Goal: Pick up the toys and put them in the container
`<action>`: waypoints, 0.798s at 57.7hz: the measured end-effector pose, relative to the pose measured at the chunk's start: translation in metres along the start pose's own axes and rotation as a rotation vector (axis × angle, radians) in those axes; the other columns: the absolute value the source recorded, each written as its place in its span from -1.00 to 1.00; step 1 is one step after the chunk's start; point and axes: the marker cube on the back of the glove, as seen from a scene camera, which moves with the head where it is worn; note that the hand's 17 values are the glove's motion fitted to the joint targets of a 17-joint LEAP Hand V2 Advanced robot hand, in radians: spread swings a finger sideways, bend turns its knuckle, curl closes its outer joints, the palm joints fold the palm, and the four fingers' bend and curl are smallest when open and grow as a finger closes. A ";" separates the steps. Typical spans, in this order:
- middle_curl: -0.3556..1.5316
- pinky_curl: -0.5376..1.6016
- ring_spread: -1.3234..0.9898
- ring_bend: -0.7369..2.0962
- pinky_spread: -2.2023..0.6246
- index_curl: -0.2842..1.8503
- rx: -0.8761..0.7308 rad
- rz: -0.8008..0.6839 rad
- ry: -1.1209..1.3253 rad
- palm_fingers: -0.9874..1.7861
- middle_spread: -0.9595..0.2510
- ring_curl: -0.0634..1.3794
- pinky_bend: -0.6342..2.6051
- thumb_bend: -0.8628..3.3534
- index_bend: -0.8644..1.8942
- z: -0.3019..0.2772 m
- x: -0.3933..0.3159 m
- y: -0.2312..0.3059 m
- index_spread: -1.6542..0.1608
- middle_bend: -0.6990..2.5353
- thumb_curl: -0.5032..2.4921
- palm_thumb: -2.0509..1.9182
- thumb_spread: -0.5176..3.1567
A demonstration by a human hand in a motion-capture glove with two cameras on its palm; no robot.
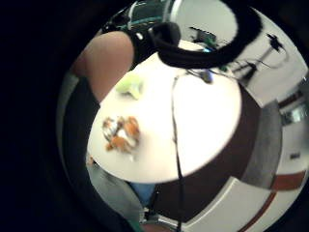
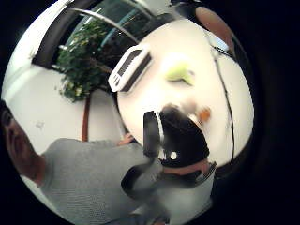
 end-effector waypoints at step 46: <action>-0.43 -0.16 0.07 -0.28 0.60 -0.50 -0.438 0.037 0.344 -0.41 0.42 -0.54 -0.01 -0.60 -0.32 0.213 0.002 0.047 0.46 -0.49 -0.50 0.03 0.03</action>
